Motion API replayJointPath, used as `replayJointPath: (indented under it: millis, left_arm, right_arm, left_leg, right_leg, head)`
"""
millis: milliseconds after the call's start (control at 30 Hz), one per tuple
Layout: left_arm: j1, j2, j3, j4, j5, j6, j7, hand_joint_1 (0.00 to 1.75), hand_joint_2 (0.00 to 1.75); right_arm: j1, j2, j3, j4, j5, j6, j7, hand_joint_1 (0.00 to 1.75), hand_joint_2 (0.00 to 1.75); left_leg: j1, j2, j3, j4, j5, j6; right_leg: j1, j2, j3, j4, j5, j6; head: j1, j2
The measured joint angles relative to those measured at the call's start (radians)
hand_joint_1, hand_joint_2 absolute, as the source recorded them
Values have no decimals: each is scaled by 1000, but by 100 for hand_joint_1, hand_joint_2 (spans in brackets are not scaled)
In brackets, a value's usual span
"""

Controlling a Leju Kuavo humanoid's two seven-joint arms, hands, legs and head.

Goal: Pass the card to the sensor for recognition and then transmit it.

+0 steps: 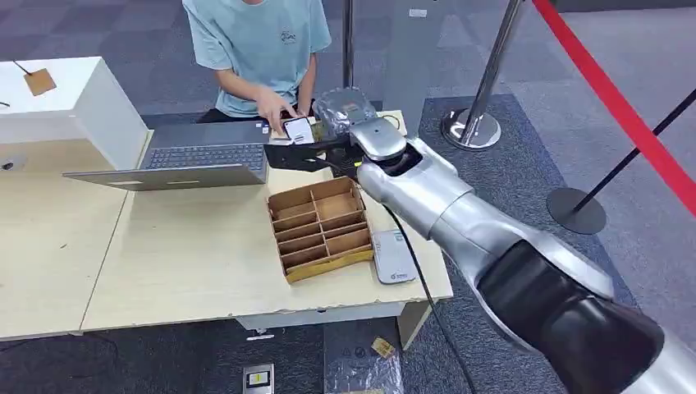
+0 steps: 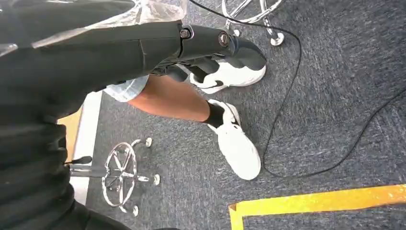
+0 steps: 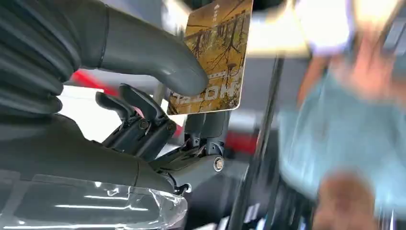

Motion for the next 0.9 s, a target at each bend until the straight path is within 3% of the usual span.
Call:
replayJointPath:
  millis: [133,233,400,600,900]
  left_arm:
    - [0,0,-1,0,-6,-2,8,0,175]
    - [0,0,-2,0,-6,-2,16,0,175]
    - [0,-1,-2,0,-6,-5,17,0,175]
    - [0,-4,-5,0,-15,-13,21,0,175]
    - [-1,-4,-8,0,-21,-13,12,0,175]
  right_arm:
    - [-16,-17,-1,11,129,-185,6,175,175]
    - [-16,-29,-5,18,172,-241,2,175,175]
    - [-15,-42,-8,28,194,-263,-4,175,175]
    - [7,-53,-34,28,265,-378,-28,175,175]
    - [52,-55,-61,38,292,-371,-45,175,175]
  left_leg:
    - [0,0,0,0,0,0]
    - [0,0,0,0,0,0]
    - [0,0,0,0,0,0]
    - [0,0,0,0,0,0]
    - [0,0,0,0,0,0]
  right_leg:
    - [0,0,0,0,0,0]
    - [0,0,0,0,0,0]
    - [0,0,0,0,0,0]
    - [0,0,0,0,0,0]
    - [0,0,0,0,0,0]
  head:
    - [0,0]
    - [0,0]
    - [0,0]
    - [0,0]
    - [0,0]
